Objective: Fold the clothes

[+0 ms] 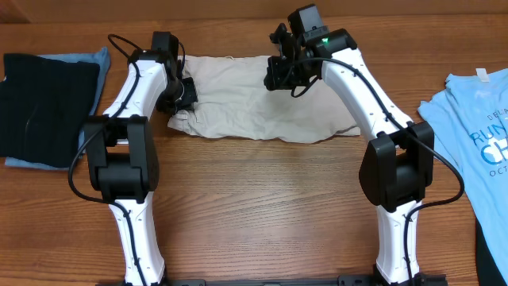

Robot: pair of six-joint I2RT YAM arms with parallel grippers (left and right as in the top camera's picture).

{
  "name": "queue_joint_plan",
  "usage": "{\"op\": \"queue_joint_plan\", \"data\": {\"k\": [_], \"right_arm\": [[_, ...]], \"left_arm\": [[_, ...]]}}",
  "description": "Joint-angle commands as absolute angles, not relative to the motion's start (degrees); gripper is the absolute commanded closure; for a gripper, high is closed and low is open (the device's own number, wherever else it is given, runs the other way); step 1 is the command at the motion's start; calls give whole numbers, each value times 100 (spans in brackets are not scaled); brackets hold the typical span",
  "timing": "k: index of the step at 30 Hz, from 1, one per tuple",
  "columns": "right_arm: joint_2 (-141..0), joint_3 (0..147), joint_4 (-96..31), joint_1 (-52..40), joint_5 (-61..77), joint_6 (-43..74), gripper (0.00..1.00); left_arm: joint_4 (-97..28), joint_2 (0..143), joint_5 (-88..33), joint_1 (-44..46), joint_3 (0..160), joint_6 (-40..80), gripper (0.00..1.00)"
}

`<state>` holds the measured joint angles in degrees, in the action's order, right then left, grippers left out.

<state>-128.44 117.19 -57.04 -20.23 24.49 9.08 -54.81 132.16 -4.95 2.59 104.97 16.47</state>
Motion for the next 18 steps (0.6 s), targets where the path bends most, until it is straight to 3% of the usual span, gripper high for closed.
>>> {"op": "queue_joint_plan", "data": {"k": [1,10,18], "right_arm": [[-12809,11522,-5468,-2097,2237,1142,96],[-12967,10254,-3778,-2368,2257,1693,96],[-13697,10235,-3201,-2467,2773,2408,96]], "left_arm": [[-5817,13432,-410,226,10641,1671,96],[-6997,13432,-399,231,12363,1518,96],[-7459,13432,-362,495,13305,1151,96]]}}
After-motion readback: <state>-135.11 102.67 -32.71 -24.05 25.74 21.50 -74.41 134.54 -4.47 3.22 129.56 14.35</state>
